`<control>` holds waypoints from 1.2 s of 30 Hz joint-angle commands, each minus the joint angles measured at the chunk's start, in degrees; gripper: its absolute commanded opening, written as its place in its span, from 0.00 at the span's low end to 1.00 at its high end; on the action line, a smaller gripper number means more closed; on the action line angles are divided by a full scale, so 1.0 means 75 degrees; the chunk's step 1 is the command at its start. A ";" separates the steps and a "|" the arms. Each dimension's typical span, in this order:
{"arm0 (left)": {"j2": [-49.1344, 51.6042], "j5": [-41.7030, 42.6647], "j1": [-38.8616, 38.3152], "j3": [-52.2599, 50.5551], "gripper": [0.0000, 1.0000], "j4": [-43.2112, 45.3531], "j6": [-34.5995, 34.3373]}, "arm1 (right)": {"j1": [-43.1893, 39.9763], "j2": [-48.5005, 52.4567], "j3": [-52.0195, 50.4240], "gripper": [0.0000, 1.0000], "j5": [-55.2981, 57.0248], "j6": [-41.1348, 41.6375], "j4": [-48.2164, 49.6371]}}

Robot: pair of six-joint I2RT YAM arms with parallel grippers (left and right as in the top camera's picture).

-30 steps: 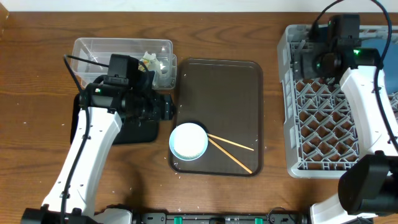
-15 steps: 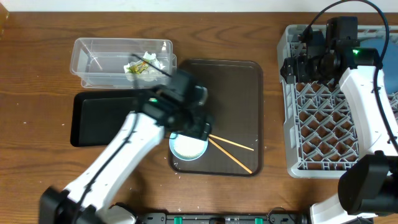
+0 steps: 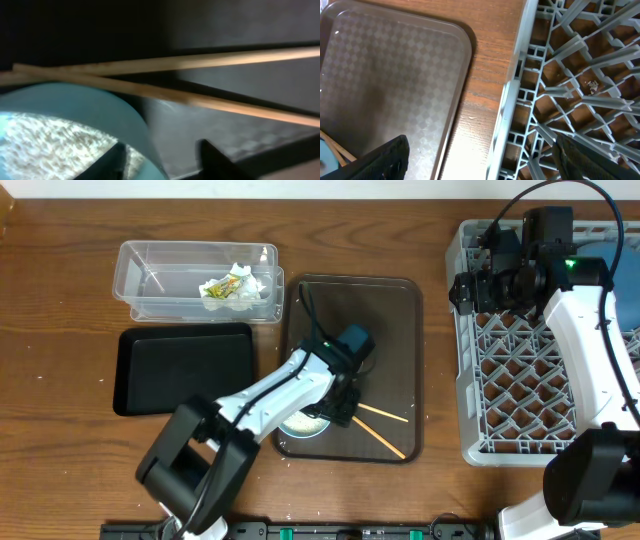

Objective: Sort waste into correct bins and load items into the dishwasher rack

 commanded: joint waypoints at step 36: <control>-0.2180 0.3095 0.5234 0.0970 0.06 -0.1370 0.2081 | 0.0061 -0.0175 0.0044 0.90 -0.0026 0.0099 -0.0050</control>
